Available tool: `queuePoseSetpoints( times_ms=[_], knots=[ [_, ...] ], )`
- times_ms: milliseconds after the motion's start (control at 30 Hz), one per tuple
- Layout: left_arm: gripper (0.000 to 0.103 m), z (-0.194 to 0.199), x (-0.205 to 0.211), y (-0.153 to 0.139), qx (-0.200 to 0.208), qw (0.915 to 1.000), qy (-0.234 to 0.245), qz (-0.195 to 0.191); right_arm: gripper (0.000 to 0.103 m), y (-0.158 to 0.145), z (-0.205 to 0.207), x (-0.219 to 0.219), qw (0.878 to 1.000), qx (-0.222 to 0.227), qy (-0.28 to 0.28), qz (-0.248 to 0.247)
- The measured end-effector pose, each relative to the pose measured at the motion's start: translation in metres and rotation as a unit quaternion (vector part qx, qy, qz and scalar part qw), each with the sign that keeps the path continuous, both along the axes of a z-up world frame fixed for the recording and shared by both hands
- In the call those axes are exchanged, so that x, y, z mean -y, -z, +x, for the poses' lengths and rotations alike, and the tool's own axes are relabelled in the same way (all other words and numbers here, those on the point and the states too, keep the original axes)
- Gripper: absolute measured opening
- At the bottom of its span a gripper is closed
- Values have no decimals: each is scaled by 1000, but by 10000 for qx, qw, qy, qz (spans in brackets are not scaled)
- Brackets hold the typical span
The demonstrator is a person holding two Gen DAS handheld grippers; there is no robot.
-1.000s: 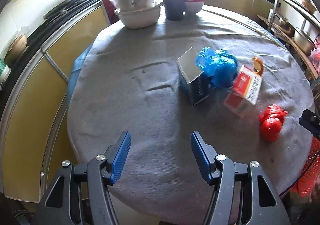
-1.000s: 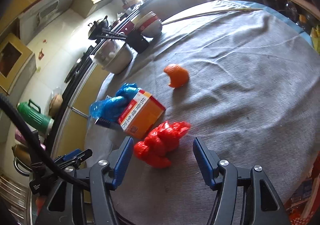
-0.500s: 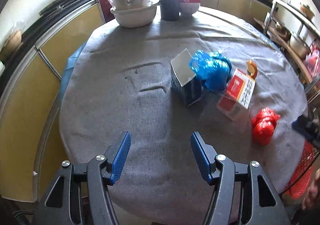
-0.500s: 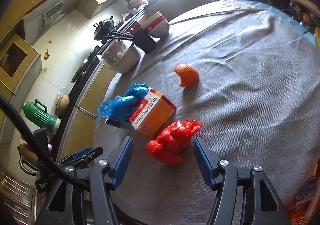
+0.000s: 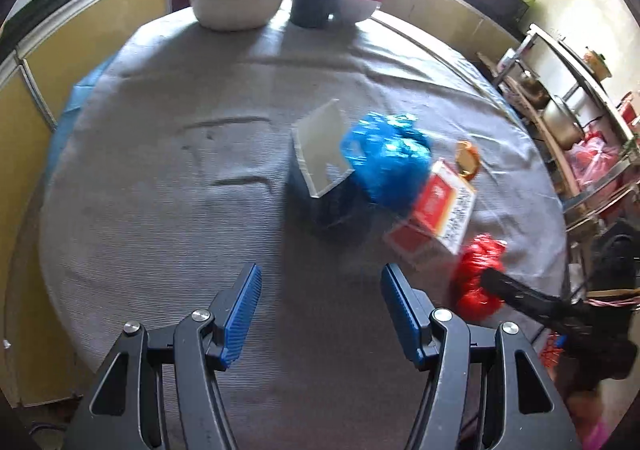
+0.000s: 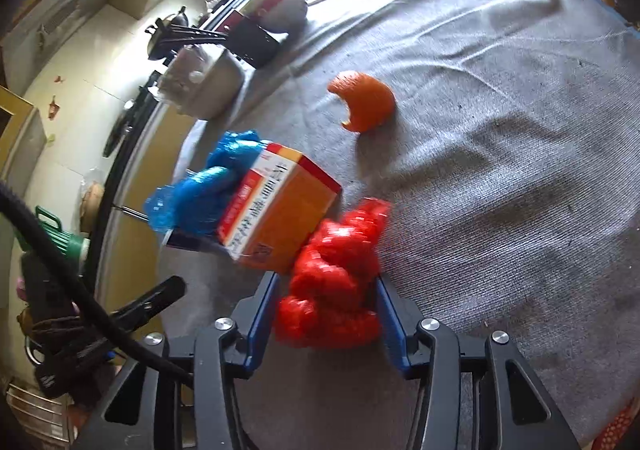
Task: Collect trash
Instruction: 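Close the right tool on the red plastic bag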
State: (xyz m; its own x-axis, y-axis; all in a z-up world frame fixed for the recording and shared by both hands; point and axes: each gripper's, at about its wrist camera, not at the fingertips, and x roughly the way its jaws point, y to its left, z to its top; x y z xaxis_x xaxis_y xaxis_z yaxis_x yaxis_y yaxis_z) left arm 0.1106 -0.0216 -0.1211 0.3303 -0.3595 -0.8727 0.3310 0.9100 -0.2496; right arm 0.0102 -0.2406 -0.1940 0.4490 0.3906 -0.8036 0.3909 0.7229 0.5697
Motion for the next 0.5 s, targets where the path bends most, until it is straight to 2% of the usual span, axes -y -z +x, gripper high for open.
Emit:
queuePoseSetpoints(
  times_ms=[167,333,500],
  knots=[
    [64,-2,14,4,-135,9998,134,-83,47,0,0,-4,9995,186,-135,-217],
    [66,-2,26,9,-493,9982,98,-323,47,-8,-9,-2,9981,314,-187,-488],
    [69,-3,36,11,-454,9983,-106,-360,46,-6,-22,14,9989,313,-59,-337]
  ],
)
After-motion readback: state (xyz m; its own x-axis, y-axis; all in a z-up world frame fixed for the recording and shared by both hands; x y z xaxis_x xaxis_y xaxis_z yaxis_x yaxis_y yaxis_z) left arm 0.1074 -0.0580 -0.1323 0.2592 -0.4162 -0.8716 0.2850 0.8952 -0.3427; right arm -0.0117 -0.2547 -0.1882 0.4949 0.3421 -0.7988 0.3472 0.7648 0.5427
